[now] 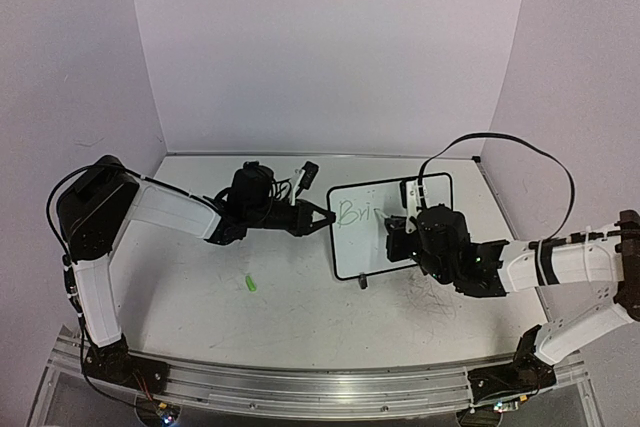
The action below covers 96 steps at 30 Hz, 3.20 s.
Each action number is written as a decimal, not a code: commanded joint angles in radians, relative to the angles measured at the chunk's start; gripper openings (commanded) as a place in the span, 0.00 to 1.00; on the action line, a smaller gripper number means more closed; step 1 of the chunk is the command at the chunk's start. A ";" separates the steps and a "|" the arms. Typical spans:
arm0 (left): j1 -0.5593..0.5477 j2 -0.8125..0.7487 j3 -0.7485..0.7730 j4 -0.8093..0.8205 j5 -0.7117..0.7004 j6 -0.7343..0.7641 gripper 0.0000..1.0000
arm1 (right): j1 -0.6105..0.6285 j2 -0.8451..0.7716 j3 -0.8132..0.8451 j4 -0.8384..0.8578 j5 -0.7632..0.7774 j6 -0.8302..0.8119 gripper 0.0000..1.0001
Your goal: Write a sentence on the whiteboard
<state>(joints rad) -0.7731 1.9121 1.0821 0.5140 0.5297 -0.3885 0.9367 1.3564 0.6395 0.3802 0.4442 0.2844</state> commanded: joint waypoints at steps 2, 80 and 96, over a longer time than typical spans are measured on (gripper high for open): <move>0.005 -0.044 -0.006 -0.019 -0.009 0.022 0.00 | -0.005 0.018 0.016 -0.004 -0.037 0.001 0.00; 0.005 -0.054 -0.010 -0.019 -0.010 0.025 0.00 | -0.003 -0.040 -0.042 -0.125 -0.049 0.062 0.00; 0.005 -0.058 -0.011 -0.019 -0.010 0.023 0.00 | 0.017 0.014 0.020 -0.069 -0.078 0.054 0.00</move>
<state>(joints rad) -0.7731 1.9102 1.0821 0.5133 0.5282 -0.3845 0.9530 1.3464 0.6112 0.2742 0.3704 0.3389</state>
